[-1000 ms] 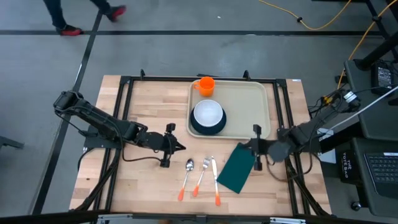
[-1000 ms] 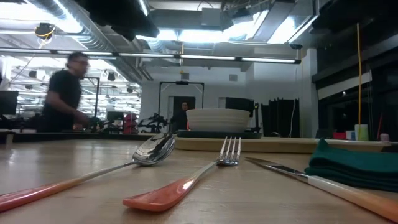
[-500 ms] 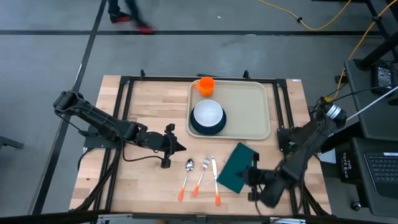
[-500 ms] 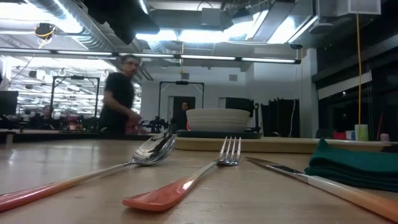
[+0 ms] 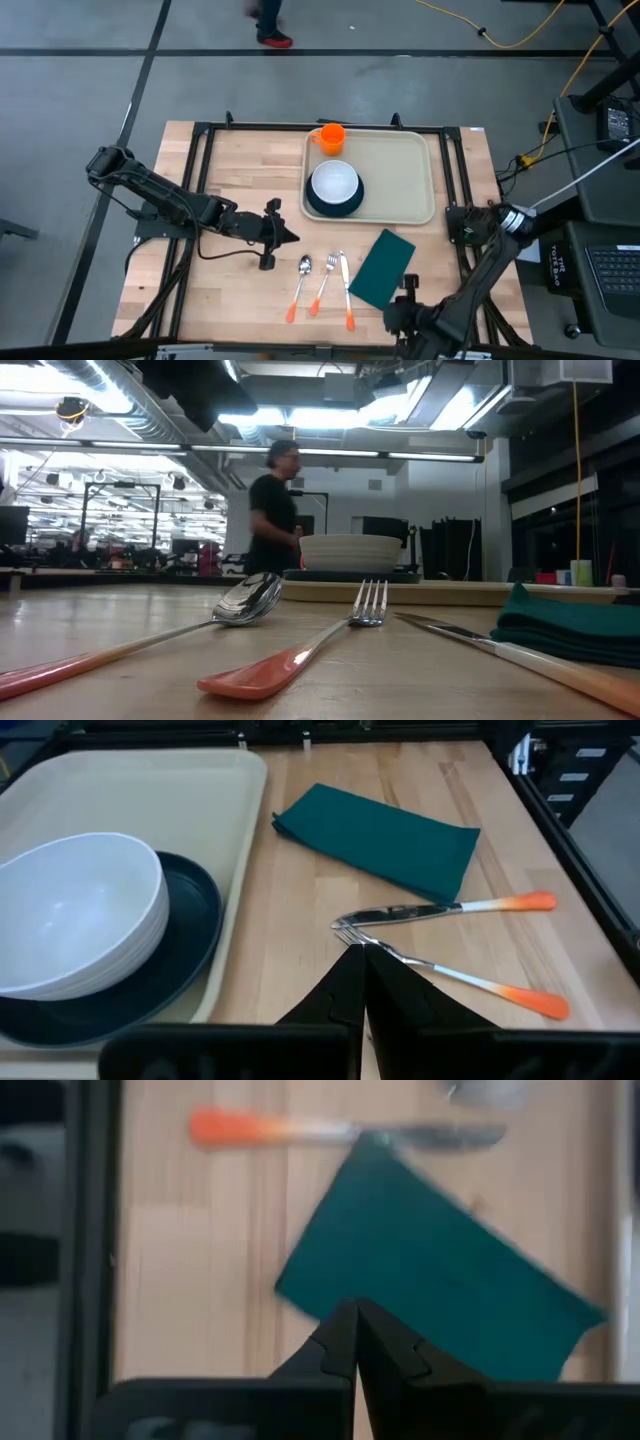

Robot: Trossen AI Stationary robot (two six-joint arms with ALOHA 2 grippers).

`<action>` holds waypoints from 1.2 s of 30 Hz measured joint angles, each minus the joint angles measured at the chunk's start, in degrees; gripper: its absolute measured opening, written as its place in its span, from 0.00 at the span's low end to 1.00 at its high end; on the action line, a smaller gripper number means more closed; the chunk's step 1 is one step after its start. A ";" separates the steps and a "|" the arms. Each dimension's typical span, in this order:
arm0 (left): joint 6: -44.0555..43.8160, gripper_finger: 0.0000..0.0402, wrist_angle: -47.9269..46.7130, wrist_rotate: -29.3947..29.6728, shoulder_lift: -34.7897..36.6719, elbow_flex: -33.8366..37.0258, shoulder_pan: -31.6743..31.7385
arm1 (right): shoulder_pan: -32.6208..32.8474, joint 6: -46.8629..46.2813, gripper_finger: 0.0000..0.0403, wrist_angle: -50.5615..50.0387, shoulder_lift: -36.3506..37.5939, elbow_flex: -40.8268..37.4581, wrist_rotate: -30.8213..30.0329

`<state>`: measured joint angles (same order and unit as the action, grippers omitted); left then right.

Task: Set up tray
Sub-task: Put the blue napkin to the right of the blue plate on the serving tray

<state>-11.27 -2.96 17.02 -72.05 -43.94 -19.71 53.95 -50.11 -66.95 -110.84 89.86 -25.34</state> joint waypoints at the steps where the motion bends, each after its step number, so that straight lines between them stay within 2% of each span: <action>1: 0.00 0.01 -0.02 0.08 0.00 0.00 0.16 | 0.00 -0.39 0.03 -0.66 -0.66 0.00 0.33; 7: 0.00 0.02 0.00 0.39 -0.01 0.00 0.73 | 0.03 -2.37 0.08 -0.65 -3.09 0.00 0.49; 16: 0.00 0.02 0.01 0.46 -0.01 0.00 0.73 | 1.64 -3.81 0.35 2.08 -2.96 0.00 0.48; 21: 0.00 0.02 0.04 0.46 -0.02 0.00 0.73 | 2.58 -3.71 0.45 5.45 -2.96 0.00 0.50; 28: -0.01 0.01 0.02 0.48 -0.02 0.00 0.72 | 2.51 -3.88 0.45 9.71 -3.27 -0.36 -3.23; 36: -0.01 0.01 0.02 -0.08 -0.04 0.00 0.68 | 2.80 -9.76 0.42 14.92 -3.46 -6.66 -4.98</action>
<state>-11.27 -2.94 16.94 -72.10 -43.94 -19.03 56.75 -59.87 -52.03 -114.30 83.21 -30.33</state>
